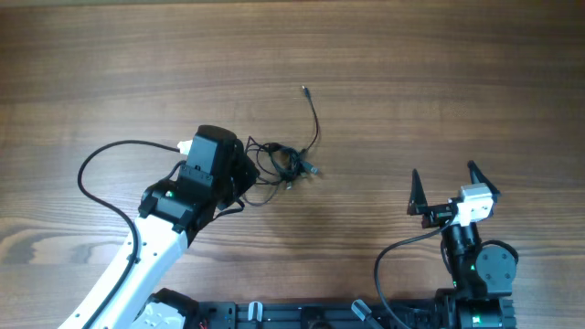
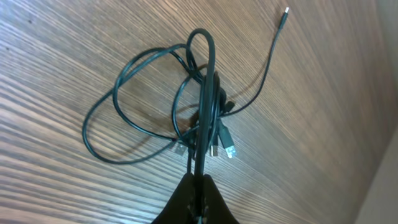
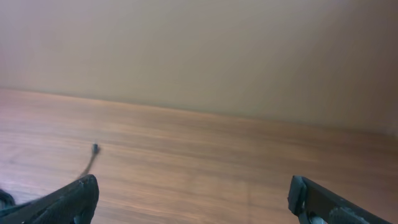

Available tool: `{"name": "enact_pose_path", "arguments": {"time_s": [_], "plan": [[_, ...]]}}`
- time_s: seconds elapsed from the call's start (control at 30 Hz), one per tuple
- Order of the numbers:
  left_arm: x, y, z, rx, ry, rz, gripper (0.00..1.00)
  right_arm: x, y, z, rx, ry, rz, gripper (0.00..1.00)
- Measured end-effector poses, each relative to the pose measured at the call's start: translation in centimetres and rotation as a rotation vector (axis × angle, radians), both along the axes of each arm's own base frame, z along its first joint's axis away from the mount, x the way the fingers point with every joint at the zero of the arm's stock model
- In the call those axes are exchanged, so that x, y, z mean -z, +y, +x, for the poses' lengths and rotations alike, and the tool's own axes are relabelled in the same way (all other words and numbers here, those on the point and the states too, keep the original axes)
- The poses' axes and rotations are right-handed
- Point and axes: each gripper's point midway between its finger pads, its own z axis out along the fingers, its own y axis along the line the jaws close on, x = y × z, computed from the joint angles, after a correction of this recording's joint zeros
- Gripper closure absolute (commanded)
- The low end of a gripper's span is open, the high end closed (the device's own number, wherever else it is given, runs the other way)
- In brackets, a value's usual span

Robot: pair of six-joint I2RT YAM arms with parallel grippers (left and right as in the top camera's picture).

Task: Untangle cables
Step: 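Lift the cable bundle with the left gripper and hold it, then reach the right gripper to the bundle and grasp a cable strand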

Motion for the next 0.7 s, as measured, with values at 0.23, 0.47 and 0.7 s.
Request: {"name": "enact_pose_path", "arguments": {"time_s": [0.23,0.47,0.7], "plan": [[-0.9,-0.8,0.9,0.004,-0.043,-0.045,0.96,0.1,7.0,-2.6,-0.442,0.145,0.375,0.0],[-1.0,-1.0,0.9,0.011,-0.044,-0.055,0.96,-2.7,8.7,-4.1,-0.59,0.189,0.642,0.01],[-1.5,-1.5,1.2,0.023,-0.064,-0.084,0.96,-5.3,8.0,-2.5,-0.503,0.267,0.632,0.0]]}}
